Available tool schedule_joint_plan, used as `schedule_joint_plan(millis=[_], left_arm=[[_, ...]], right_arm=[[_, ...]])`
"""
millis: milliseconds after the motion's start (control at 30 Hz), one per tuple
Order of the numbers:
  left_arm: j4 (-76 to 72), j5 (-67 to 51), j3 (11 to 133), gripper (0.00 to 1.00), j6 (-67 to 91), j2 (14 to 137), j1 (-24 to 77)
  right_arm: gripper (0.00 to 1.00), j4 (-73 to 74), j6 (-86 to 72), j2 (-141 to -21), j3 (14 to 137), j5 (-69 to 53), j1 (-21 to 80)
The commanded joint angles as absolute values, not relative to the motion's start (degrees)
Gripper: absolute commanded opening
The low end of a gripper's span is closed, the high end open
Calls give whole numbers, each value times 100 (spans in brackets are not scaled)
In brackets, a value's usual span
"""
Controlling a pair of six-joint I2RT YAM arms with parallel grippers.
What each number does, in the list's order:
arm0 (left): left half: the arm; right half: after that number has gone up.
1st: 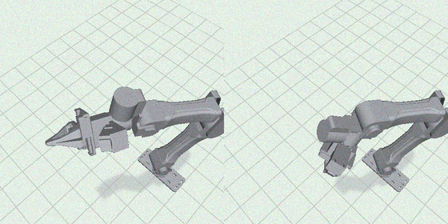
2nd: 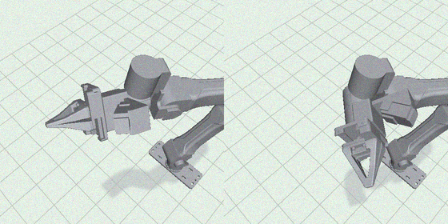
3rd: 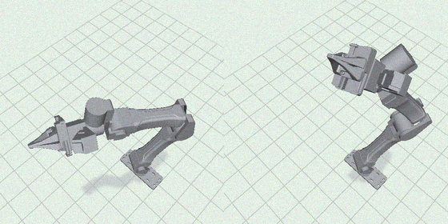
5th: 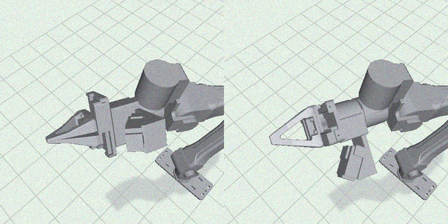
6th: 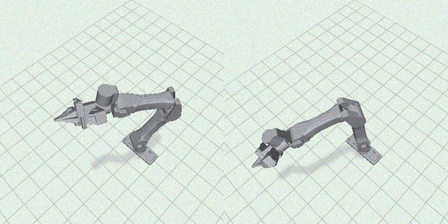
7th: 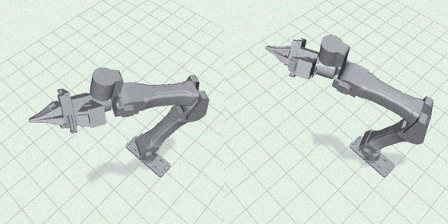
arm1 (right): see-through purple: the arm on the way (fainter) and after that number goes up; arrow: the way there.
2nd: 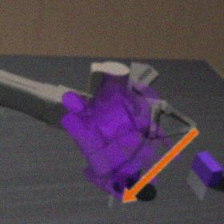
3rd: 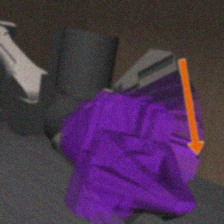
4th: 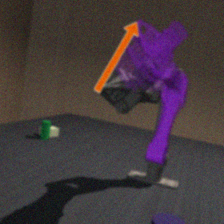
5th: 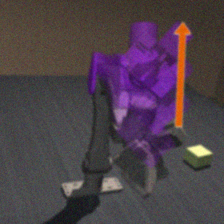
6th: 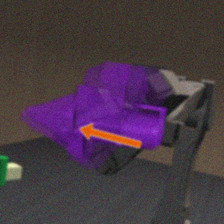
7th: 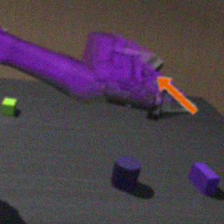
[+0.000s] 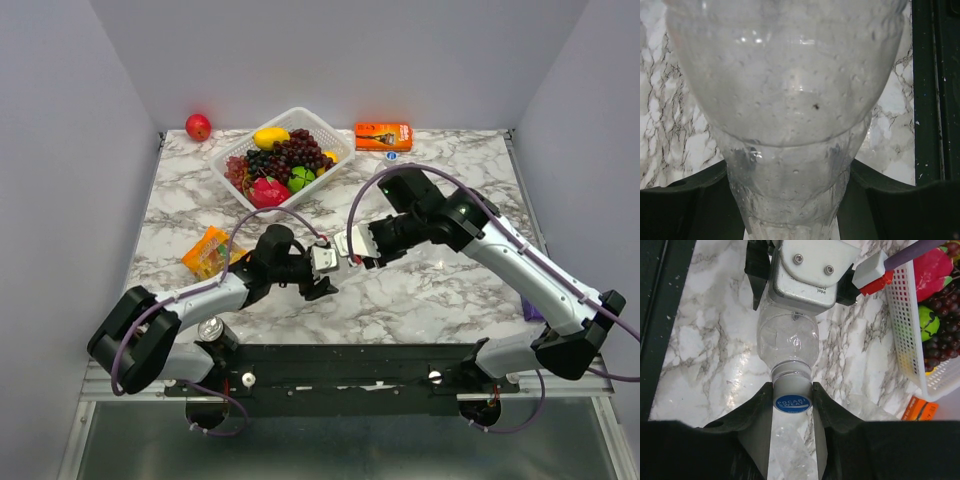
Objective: Screw on the bottle caps
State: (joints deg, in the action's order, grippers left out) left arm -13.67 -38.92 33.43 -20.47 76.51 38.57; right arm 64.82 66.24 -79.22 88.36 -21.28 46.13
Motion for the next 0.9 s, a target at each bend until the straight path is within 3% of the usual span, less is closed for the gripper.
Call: schedule_joint_plan(millis=[0, 333, 533, 700, 800, 867], left_arm=[[-2715, -3446, 3059, 0, -1758, 7006, 3832], [-3892, -1812, 2927, 0, -1723, 6741, 4148], [-4306, -469, 2857, 0, -1907, 6768, 4464], [-4167, 245, 2935, 0, -1793, 6706, 4553], [-3876, 439, 3041, 0, -1749, 6741, 4561], [-3693, 474, 3076, 0, -1723, 6776, 4562]], right_arm=[[31, 6837, 5855, -8226, 9139, -2669, 4544], [29, 7110, 4413, -9026, 9659, -3848, 4096], [28, 6313, 2648, -9404, 9826, -4297, 3630], [19, 5749, 872, -9597, 9677, -4017, 3612], [21, 5608, 109, -9720, 9607, -3798, 3612], [13, 5599, -226, -9764, 9606, -3447, 3612]])
